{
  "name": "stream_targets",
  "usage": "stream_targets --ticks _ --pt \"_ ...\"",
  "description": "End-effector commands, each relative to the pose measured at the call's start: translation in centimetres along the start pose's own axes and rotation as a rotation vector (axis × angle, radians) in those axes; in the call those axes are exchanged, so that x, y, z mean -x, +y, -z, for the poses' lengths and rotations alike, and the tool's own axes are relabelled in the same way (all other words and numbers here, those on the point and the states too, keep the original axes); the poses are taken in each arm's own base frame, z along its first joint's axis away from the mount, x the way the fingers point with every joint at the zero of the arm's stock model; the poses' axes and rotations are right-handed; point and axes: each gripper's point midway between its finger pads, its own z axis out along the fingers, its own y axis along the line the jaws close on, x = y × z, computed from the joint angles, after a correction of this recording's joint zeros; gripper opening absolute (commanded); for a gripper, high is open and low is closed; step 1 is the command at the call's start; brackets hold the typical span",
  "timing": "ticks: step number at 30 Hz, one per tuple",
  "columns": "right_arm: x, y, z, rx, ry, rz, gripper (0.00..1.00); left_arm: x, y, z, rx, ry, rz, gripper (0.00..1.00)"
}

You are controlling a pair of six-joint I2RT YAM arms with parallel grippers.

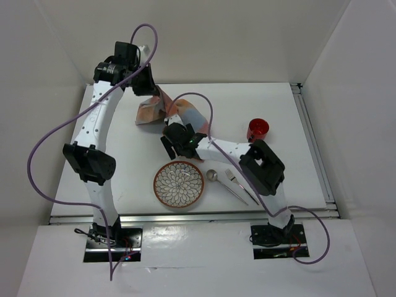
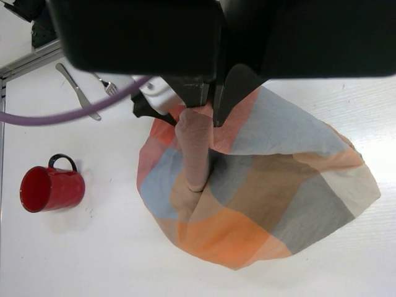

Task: Set the dinner table for one person

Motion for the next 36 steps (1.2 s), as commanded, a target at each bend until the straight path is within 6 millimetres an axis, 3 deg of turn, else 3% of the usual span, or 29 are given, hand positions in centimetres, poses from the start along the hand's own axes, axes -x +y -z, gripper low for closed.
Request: stream_targets --ticks 1,5,7,9,10,12,13,14,15,17,22,27,31,34,36 --pt "2.6 -2.0 -1.5 -0.241 -0.123 -0.071 0.91 2.2 -1.7 1.8 -0.070 -0.084 -0.004 0.00" --pt "1.3 -3.8 -2.2 -0.373 -0.121 -0.101 0.82 2.7 -1.8 2.3 -0.087 -0.098 -0.004 0.00" --pt "0.2 -4.8 -1.8 -0.425 -0.108 -0.126 0.74 2.8 -1.4 2.5 -0.087 -0.100 0.004 0.00" --pt "0.5 -6.0 -0.6 -0.450 -0.130 -0.153 0.68 3.1 -0.5 2.4 -0.075 -0.108 0.015 0.00" --pt "-0.7 -6.5 -0.3 -0.455 -0.118 -0.151 0.67 3.2 -0.8 2.6 -0.088 -0.113 0.012 0.00" --pt "0.3 -7.4 1.3 -0.447 -0.158 -0.190 0.67 3.5 -0.6 2.7 -0.093 -0.122 0.014 0.00" --pt "-0.9 -8.4 1.5 -0.460 -0.147 -0.190 0.65 3.4 -0.1 2.6 -0.092 -0.115 0.023 0.00" --pt "-0.8 -9.0 1.8 -0.455 -0.159 -0.211 0.57 3.4 -0.1 2.6 -0.092 -0.115 0.023 0.00" --pt "0.6 -8.8 2.8 -0.417 -0.206 -0.250 0.52 3.4 0.0 2.3 -0.093 -0.116 0.023 0.00" --pt "0.4 -9.5 3.3 -0.410 -0.209 -0.251 0.46 3.5 -0.3 2.6 -0.105 -0.121 0.019 0.00" --pt "0.6 -10.8 3.9 -0.401 -0.206 -0.290 0.43 3.6 -0.1 2.7 -0.109 -0.122 0.033 0.00" --pt "0.7 -11.3 3.4 -0.358 -0.194 -0.301 0.15 3.6 -0.3 2.6 -0.120 -0.125 0.039 0.00" --pt "0.6 -11.4 3.3 -0.346 -0.188 -0.306 0.16 3.6 0.2 2.7 -0.114 -0.130 0.045 0.00" --pt "-0.8 -11.8 2.6 -0.355 -0.154 -0.295 0.30 3.6 0.2 2.7 -0.114 -0.130 0.045 0.00" --pt "-2.0 -11.8 2.2 -0.362 -0.129 -0.281 0.33 3.6 0.2 2.7 -0.114 -0.130 0.045 0.00"
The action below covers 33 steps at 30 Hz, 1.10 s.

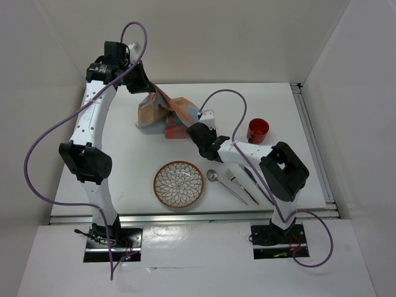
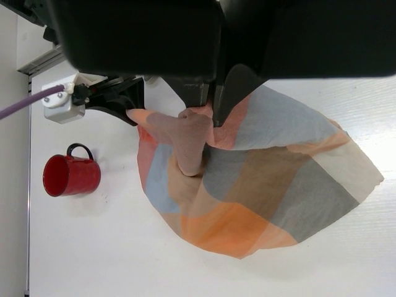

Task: Set the dinner table for one person

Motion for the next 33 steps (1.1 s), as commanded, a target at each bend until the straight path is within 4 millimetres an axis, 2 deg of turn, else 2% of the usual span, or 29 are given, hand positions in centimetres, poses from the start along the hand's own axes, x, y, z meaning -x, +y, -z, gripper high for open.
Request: stream_targets --ticks 1,8,16,19,20,21,22,26,27,28,30,31,32,33 --pt "0.1 -0.6 -0.3 0.001 -0.009 -0.034 0.33 1.9 -1.8 2.6 -0.053 -0.090 -0.023 0.00" --pt "-2.6 -0.6 -1.2 -0.009 0.044 -0.002 0.34 1.9 -2.0 2.4 -0.074 -0.089 -0.026 0.00" --pt "-4.1 -1.3 -1.4 -0.032 0.074 0.019 0.38 2.1 -1.6 2.5 -0.068 -0.093 -0.020 0.00" --pt "-4.4 -1.6 -1.4 -0.043 0.077 0.025 0.24 2.2 -1.8 2.9 -0.071 -0.101 -0.024 0.00" --pt "-4.3 -1.9 -1.6 -0.051 0.078 0.020 0.04 2.3 -1.6 2.9 -0.061 -0.105 -0.023 0.00" --pt "-3.8 -2.4 -1.6 -0.063 0.068 0.009 0.00 2.3 -1.6 2.9 -0.061 -0.105 -0.023 0.00" --pt "-3.6 -2.7 -1.5 -0.076 0.071 0.016 0.00 2.3 -1.6 2.9 -0.061 -0.105 -0.023 0.00" --pt "3.0 -4.2 0.4 -0.063 -0.054 -0.017 0.00 2.9 -1.6 4.0 -0.051 -0.127 -0.023 0.00" --pt "4.2 -4.9 0.7 -0.049 -0.072 0.014 0.00 3.5 -1.7 4.9 -0.052 -0.152 -0.025 0.00" --pt "7.1 -5.2 2.5 -0.022 -0.132 -0.010 0.00 3.9 -1.5 5.8 -0.049 -0.172 -0.024 0.00" --pt "11.0 -7.0 4.0 -0.016 -0.202 -0.018 0.00 4.5 -1.5 7.5 -0.046 -0.205 -0.025 0.00" --pt "13.4 -7.7 5.8 0.014 -0.256 -0.043 0.00 4.9 -1.2 8.4 -0.040 -0.227 -0.013 0.00" --pt "14.7 -7.9 7.0 0.034 -0.281 -0.041 0.00 5.3 -1.6 10.3 -0.045 -0.264 -0.021 0.00" --pt "16.7 -8.8 8.2 0.039 -0.320 -0.036 0.00 5.7 -2.1 11.2 -0.054 -0.291 -0.032 0.00"
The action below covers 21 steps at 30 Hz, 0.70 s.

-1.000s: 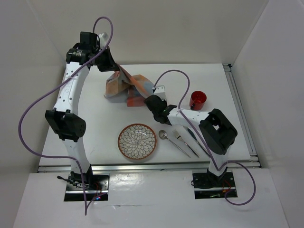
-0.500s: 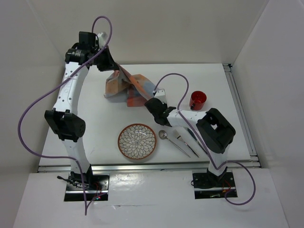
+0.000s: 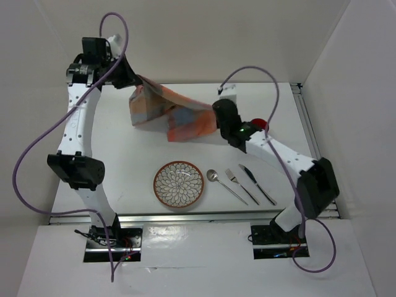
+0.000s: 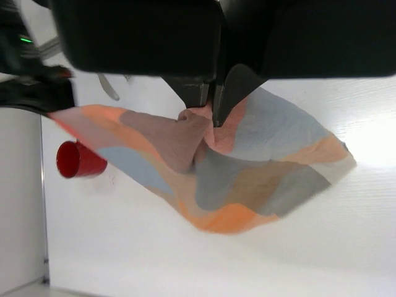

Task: Set the dinner table for one person

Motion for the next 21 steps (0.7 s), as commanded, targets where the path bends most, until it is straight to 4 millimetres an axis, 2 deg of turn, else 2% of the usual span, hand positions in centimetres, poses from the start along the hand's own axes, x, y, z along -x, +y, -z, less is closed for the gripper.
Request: stream_targets --ticks 1,4,5,6,7,8,9,11,12,14,15,16,17,20,21 --pt "12.5 -3.0 6.5 0.070 -0.277 -0.061 0.00 4.9 -3.0 8.5 -0.056 -0.241 -0.035 0.00" --pt "16.9 -4.1 10.2 0.119 -0.375 -0.058 0.00 5.6 -4.0 12.3 -0.070 -0.327 -0.039 0.00" --pt "17.4 -4.3 10.9 0.131 -0.379 -0.045 0.00 5.9 -3.9 13.4 -0.063 -0.357 -0.033 0.00" --pt "19.0 -4.5 12.0 0.146 -0.407 -0.051 0.00 5.9 -4.2 14.1 -0.070 -0.375 -0.040 0.00" --pt "20.4 -4.8 13.4 0.166 -0.433 -0.063 0.00 6.2 -4.7 16.1 -0.075 -0.415 -0.034 0.00" --pt "20.3 -4.8 13.8 0.179 -0.430 -0.049 0.00 6.3 -4.7 17.1 -0.073 -0.435 -0.027 0.00" --pt "21.6 -5.1 14.8 0.192 -0.457 -0.062 0.00 6.3 -4.9 17.6 -0.078 -0.448 -0.032 0.00" --pt "22.6 -5.3 16.0 0.211 -0.468 -0.064 0.00 6.5 -4.9 18.8 -0.069 -0.477 -0.035 0.00" --pt "22.3 -5.5 15.5 0.200 -0.445 -0.054 0.00 6.7 -5.1 19.8 -0.069 -0.501 -0.041 0.00" --pt "22.8 -5.4 15.8 0.211 -0.451 -0.054 0.00 6.8 -5.1 20.2 -0.059 -0.512 -0.050 0.00" --pt "22.3 -4.5 14.7 0.219 -0.426 -0.037 0.00 6.9 -4.9 19.7 -0.056 -0.503 -0.045 0.00" --pt "22.1 -4.8 13.9 0.204 -0.414 -0.036 0.00 6.9 -4.7 19.3 -0.053 -0.495 -0.042 0.00" --pt "21.5 -4.5 12.2 0.207 -0.385 -0.022 0.00 7.0 -4.4 18.7 -0.047 -0.484 -0.046 0.00" --pt "21.2 -4.5 9.6 0.219 -0.354 -0.026 0.00 6.9 -2.5 14.9 -0.019 -0.417 -0.027 0.00" --pt "20.5 -4.6 7.4 0.237 -0.321 -0.031 0.00 7.3 -2.0 13.8 -0.019 -0.415 -0.026 0.00"
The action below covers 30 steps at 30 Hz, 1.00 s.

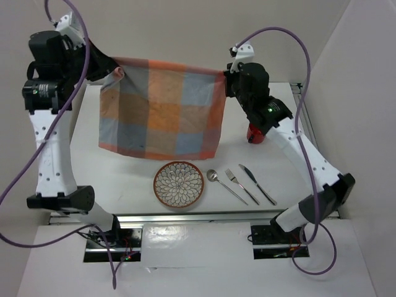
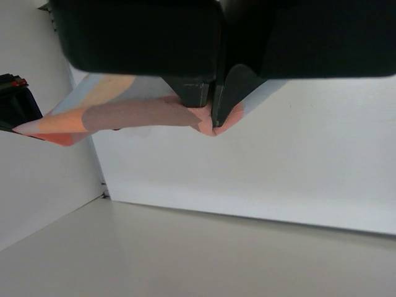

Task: Set the dinner table for one person

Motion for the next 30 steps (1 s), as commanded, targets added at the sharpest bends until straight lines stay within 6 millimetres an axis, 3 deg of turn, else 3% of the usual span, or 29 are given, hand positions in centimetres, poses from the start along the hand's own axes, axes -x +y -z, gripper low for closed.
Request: stream_targets --ticks 1,2,3,4,5,6,7,8,9,10,11,12,13,14,15,16,17,18,19,20,21,23,25,26,27,28,29,30 --pt "-2.5 -2.0 -3.6 0.007 0.074 0.001 0.00 -1.6 4.5 -5.8 0.079 0.052 0.025 0.00" --pt "-3.3 -2.5 -4.6 0.006 0.088 -0.015 0.00 -2.4 5.4 -7.1 0.090 0.078 0.035 0.00" --pt "-5.5 -3.6 -7.0 0.004 0.134 -0.027 0.00 -2.9 6.1 -8.5 0.095 0.090 0.040 0.00" --pt "-5.7 -5.3 -8.3 -0.017 0.134 -0.037 0.00 -4.8 7.8 -11.2 0.107 0.148 0.061 0.00" --pt "-8.8 -5.1 -10.9 0.009 0.193 -0.046 0.00 -5.4 8.7 -12.6 0.114 0.165 0.068 0.00" --pt "-9.8 -5.6 -12.3 0.006 0.203 -0.050 0.00 -6.2 9.6 -14.1 0.122 0.181 0.085 0.00" --pt "-9.5 -6.0 -13.8 0.008 0.191 -0.056 0.00 -6.4 10.2 -15.3 0.126 0.189 0.088 0.00" --pt "-10.4 -6.2 -15.3 0.008 0.203 -0.058 0.00 -9.1 12.4 -18.1 0.155 0.251 0.126 0.00" --pt "-15.3 -7.0 -18.2 -0.001 0.295 -0.069 0.00 -9.9 13.4 -19.3 0.171 0.266 0.132 0.00" --pt "-12.8 -7.6 -19.9 -0.009 0.239 -0.074 0.08 -10.7 14.4 -20.5 0.190 0.279 0.156 0.14" --pt "-13.7 -8.2 -21.4 0.000 0.258 -0.094 0.52 -12.2 16.0 -22.5 0.214 0.301 0.173 0.55" --pt "-20.2 -7.9 -23.3 -0.006 0.405 -0.105 0.69 -13.0 16.8 -23.1 0.237 0.317 0.190 0.76" --pt "-16.1 -8.5 -24.5 -0.005 0.314 -0.120 0.82 -12.7 17.0 -23.4 0.244 0.309 0.187 0.94" --pt "-17.6 -8.4 -25.1 -0.009 0.346 -0.141 0.92 -13.3 17.6 -23.8 0.259 0.319 0.190 1.00" --pt "-17.0 -9.0 -25.3 -0.021 0.320 -0.158 1.00 -13.4 17.6 -23.8 0.260 0.319 0.190 1.00" --pt "-17.0 -8.8 -25.1 -0.013 0.319 -0.177 1.00 -13.5 17.9 -23.6 0.270 0.323 0.177 1.00" --pt "-20.3 -9.1 -24.4 -0.025 0.387 -0.215 1.00 -14.3 18.7 -23.6 0.295 0.332 0.168 1.00" --pt "-18.1 -9.0 -23.3 -0.016 0.352 -0.232 1.00 -14.5 18.9 -23.3 0.308 0.332 0.167 1.00" --pt "-18.2 -8.6 -23.0 -0.002 0.347 -0.248 1.00 -14.3 18.7 -22.7 0.317 0.330 0.165 1.00" --pt "-20.5 -8.3 -22.2 0.001 0.404 -0.262 1.00 -16.0 19.8 -22.6 0.348 0.366 0.163 1.00" --pt "-19.9 -8.3 -21.6 -0.002 0.405 -0.276 0.98 -16.8 19.3 -22.3 0.352 0.391 0.147 1.00" --pt "-22.1 -7.6 -20.3 -0.001 0.483 -0.274 0.93 -19.2 20.3 -21.8 0.412 0.454 0.114 0.95" --pt "-22.2 -5.0 -19.1 0.037 0.506 -0.258 0.82 -21.3 19.6 -21.7 0.412 0.502 0.095 0.80" --pt "-24.1 -4.3 -18.3 0.044 0.553 -0.253 0.75 -23.0 20.1 -21.0 0.425 0.546 0.093 0.58" --pt "-24.6 -2.8 -17.7 0.061 0.572 -0.255 0.58 -24.3 19.8 -21.0 0.423 0.577 0.090 0.48" --pt "-24.7 -2.8 -17.2 0.058 0.580 -0.263 0.49 -25.1 19.6 -21.1 0.420 0.591 0.088 0.37" --pt "-26.8 -1.9 -16.4 0.061 0.632 -0.266 0.40 -25.7 19.9 -21.1 0.424 0.600 0.090 0.28" --pt "-27.2 -1.8 -15.9 0.048 0.646 -0.298 0.22 -27.1 20.3 -20.7 0.440 0.632 0.106 0.13"
